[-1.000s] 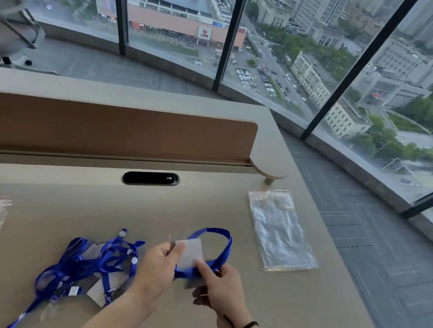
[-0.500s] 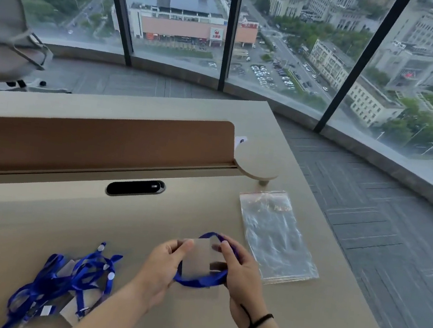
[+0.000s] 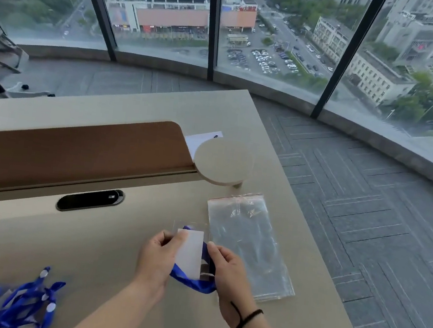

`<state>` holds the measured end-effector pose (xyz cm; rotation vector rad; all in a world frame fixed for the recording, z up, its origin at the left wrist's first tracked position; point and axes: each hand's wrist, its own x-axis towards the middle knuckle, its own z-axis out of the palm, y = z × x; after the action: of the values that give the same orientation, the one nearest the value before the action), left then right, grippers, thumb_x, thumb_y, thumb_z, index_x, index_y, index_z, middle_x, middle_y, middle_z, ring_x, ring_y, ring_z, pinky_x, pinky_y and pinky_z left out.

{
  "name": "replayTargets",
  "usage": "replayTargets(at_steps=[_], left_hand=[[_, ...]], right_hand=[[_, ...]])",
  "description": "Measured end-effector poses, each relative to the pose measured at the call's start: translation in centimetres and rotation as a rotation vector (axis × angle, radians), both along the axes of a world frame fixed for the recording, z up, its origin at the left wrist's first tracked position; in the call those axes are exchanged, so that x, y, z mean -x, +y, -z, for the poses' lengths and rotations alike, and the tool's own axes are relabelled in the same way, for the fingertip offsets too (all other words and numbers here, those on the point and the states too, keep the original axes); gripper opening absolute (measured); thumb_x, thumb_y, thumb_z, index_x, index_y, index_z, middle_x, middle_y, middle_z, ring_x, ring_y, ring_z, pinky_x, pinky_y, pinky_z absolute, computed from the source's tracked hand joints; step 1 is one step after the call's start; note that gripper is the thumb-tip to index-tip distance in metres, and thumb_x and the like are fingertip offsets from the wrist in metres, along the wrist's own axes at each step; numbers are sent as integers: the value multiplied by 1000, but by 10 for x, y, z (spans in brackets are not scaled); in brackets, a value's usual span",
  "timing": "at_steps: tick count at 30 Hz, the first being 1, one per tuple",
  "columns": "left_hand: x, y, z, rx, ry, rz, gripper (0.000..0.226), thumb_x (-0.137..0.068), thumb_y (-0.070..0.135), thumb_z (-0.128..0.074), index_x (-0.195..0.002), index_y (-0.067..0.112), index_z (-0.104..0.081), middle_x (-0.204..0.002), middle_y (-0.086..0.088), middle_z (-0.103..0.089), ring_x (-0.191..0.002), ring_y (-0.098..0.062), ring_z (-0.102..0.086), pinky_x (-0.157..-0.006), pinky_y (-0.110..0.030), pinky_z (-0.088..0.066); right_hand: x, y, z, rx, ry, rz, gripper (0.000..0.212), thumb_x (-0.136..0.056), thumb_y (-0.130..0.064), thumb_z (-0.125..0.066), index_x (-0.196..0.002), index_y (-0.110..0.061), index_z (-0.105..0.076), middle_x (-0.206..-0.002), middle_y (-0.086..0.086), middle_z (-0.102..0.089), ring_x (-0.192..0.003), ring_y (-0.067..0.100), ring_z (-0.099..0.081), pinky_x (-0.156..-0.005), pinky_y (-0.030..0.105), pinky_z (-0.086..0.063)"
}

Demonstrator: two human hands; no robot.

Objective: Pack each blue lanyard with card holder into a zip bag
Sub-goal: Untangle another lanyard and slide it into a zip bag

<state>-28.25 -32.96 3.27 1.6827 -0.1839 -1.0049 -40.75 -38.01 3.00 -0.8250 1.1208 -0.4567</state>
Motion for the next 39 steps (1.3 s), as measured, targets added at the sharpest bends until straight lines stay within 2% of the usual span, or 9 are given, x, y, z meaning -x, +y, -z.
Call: replayTargets(at_steps=[4,11,14,19,21,25,30,33,39], left_hand=[[2,-32,16,-3,35,-35,13,-88,16,-72,-81,10,-63,-79,-12,-68,-67,-24,-62,-63,-35,-52],[-1,-80,47,-28,136,-45,10,-92,12,-66,-97,3,-66,-92,-18,-72,-76,-28,-67,-72,-43,-58],[-6,-98,61,-50,232,-42,11,-94,8,-63,-101,2,-70,-96,-21,-74,-81,-33,-69,-81,-50,-58],[-18,-113,81,-41,446,-35,16,-96,-1,-54,-104,-4,-67,-89,-18,-76,-75,-25,-73,-71,-36,-62],[-22,-117,88,-24,483,-46,18,-96,-3,-52,-104,-3,-68,-89,-17,-76,-74,-23,-74,-68,-32,-63],[-27,-122,93,-18,502,-98,19,-96,-4,-53,-106,-1,-68,-91,-17,-74,-78,-25,-70,-57,-28,-60],[-31,-126,96,-44,494,-122,21,-96,-3,-54,-114,-2,-65,-102,-20,-70,-84,-29,-68,-53,-30,-59],[-31,-128,98,-50,476,-112,22,-96,-2,-55,-115,-1,-65,-102,-19,-71,-84,-29,-69,-55,-30,-59],[-32,-125,99,-46,434,-86,21,-96,0,-56,-114,1,-66,-97,-15,-74,-82,-25,-71,-59,-31,-59]], right_hand=[[-1,-32,18,-19,5,-35,18,-97,-14,-57,-98,-3,-71,-81,10,-72,-67,19,-66,-61,32,-54],[-3,-85,42,-45,37,-79,18,-98,-12,-55,-94,-5,-72,-81,11,-73,-72,20,-67,-70,36,-56],[-3,-110,56,-50,73,-136,18,-97,-11,-56,-91,-3,-70,-77,10,-69,-65,16,-64,-60,27,-54],[-2,-147,85,-48,167,-295,16,-95,-18,-61,-97,-6,-71,-87,11,-72,-75,22,-66,-68,34,-56],[-6,-166,99,-38,172,-294,19,-95,-26,-61,-100,-11,-71,-89,7,-72,-71,20,-65,-62,32,-52],[-18,-209,129,190,400,-246,29,-94,-26,-59,-122,-20,-59,-93,7,-71,-72,17,-64,-68,32,-56],[-33,-241,145,509,671,-503,49,-93,-22,-58,-139,-26,-43,-93,-1,-65,-90,20,-62,-85,31,-51],[-38,-246,148,563,769,-605,44,-92,-18,-52,-135,-24,-48,-112,5,-67,-92,23,-59,-80,29,-47],[-36,-240,147,615,800,-554,16,-92,-27,-56,-107,-24,-60,-92,2,-65,-62,17,-63,-62,31,-55]])
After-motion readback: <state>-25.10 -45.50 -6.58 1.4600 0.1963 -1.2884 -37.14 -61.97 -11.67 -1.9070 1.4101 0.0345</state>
